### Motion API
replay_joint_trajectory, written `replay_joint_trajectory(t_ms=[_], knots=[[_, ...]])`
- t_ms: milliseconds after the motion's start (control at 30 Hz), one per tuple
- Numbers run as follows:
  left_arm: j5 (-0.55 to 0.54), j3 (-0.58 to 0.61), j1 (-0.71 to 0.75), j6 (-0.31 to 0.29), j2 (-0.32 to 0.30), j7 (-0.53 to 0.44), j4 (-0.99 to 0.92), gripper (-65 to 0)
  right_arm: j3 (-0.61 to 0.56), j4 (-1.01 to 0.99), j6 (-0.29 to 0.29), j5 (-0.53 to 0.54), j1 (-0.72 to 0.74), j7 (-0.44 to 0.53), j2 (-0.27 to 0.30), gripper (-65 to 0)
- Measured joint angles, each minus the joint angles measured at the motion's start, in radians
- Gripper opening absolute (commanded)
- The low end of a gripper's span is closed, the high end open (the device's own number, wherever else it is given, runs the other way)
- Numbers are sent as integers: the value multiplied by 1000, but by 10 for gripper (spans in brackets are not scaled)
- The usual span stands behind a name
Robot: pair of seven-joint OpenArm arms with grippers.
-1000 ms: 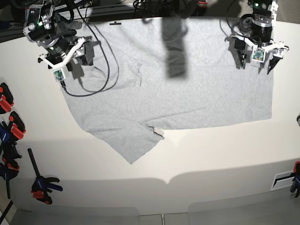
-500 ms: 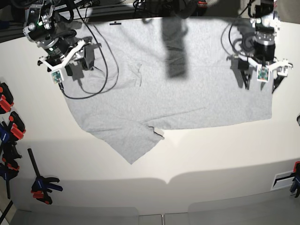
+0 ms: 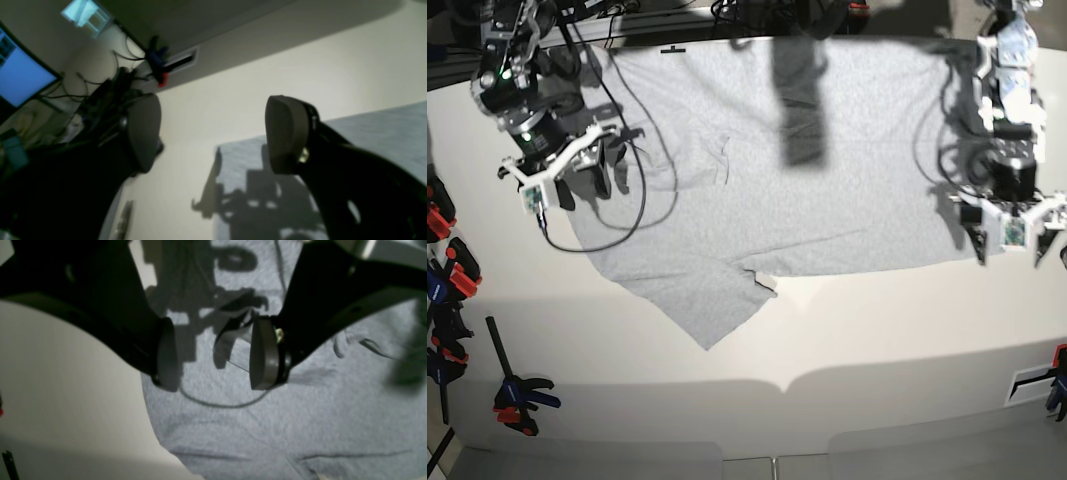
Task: Fold the T-shirt properly
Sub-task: 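Move the left gripper down to the shirt's side edge near the sleeve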
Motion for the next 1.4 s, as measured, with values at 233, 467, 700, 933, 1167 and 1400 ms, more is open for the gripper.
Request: replay_joint_trajectory(t_ms=[233, 467, 700, 933, 1167, 1400], knots=[[-199, 0, -182, -220, -107, 42, -345, -203, 0, 0, 43, 166, 49, -53, 0, -321], [-347, 0, -427, -410, -126, 60, -752, -203, 0, 0, 61, 189, 47, -67, 1, -321], [-343, -2, -637, -544, -126, 104, -1133, -203, 0, 0, 62, 190, 47, -76, 0, -321], [-388, -2, -751, -676, -125, 65, -1450, -203, 0, 0, 64, 189, 47, -83, 0, -321], [-443, -4, -763, -784, -127, 7, -1560, -203, 0, 0, 64, 190, 47, -106, 0, -321], [-479, -4, -766, -784, -131, 44, -1563, -203, 0, 0, 64, 190, 47, -106, 0, -321]])
